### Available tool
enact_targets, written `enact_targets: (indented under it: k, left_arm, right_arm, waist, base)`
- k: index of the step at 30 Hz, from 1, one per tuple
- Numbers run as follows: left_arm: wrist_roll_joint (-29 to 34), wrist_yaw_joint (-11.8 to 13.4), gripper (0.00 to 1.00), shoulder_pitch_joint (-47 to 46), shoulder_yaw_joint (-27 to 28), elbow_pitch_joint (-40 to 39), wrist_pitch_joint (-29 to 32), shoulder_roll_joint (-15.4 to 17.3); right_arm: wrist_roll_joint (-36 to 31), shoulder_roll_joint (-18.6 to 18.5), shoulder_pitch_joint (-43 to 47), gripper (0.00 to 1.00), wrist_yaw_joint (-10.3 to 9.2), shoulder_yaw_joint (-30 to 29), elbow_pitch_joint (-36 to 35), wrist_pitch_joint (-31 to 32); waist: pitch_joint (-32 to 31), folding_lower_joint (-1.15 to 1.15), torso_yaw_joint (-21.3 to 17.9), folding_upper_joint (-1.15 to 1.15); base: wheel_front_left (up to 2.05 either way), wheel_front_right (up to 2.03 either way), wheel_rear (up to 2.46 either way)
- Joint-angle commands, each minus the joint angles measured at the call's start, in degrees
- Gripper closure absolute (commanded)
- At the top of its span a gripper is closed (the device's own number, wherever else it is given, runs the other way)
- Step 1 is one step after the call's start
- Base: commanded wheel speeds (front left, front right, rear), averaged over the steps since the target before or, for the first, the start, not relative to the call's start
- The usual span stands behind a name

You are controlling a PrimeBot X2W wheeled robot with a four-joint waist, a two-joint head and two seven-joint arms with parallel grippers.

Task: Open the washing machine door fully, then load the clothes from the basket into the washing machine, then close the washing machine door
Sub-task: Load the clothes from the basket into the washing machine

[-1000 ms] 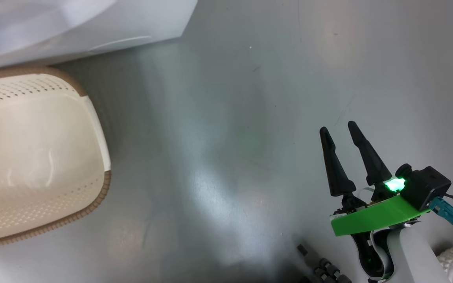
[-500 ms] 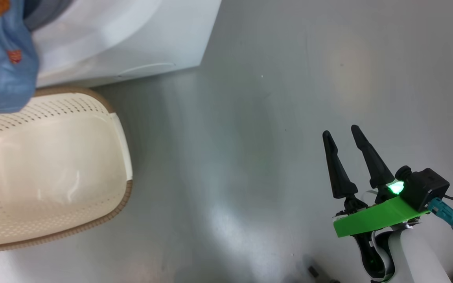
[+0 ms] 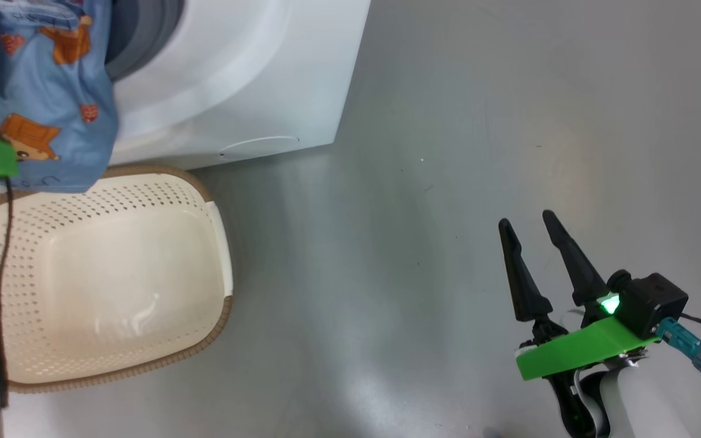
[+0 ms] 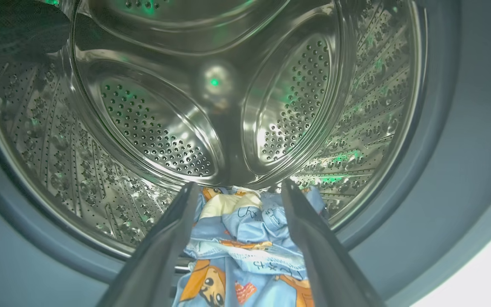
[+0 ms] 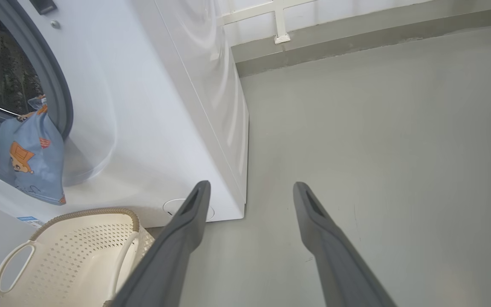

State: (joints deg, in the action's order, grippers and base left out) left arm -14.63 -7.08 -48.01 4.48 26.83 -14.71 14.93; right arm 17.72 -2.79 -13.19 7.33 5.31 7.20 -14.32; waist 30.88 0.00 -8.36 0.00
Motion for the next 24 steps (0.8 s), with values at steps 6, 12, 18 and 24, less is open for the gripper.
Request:
enact_targets:
  k: [6, 12, 18, 24]
  left_arm:
    - [0.5, 0.0, 0.00, 7.8, 3.1, -7.7, -0.3, 0.5]
    - [0.4, 0.4, 0.00, 14.5, 5.8, -13.0, -0.3, -1.5]
    - [0.8, 1.1, 0.00, 22.1, 9.2, -17.8, -0.3, -5.2]
    - [2.5, 0.8, 0.00, 27.1, 9.8, -20.2, -0.3, -7.3]
  right_arm:
    - [-0.8, -0.1, 2.1, 0.00, 0.16, 1.4, -1.0, -0.7]
    - [-1.0, -0.1, 1.9, 0.00, 0.16, 1.6, -1.0, -0.7]
    - [-1.7, -0.1, 1.8, 0.00, 0.16, 2.3, -0.9, -0.7]
    - [-2.0, -0.1, 1.5, 0.00, 0.16, 2.3, -1.0, -0.7]
  waist:
    - [-0.8, 0.00, 0.6, 0.00]
    - [-0.9, 0.00, 0.8, 0.00]
    - [-0.8, 0.00, 0.9, 0.00]
    - [-0.5, 0.00, 0.8, 0.00]
  base:
    - [0.00, 0.00, 0.00]
    - [0.00, 0.00, 0.00]
    - [0.00, 0.00, 0.00]
    - [0.00, 0.00, 0.00]
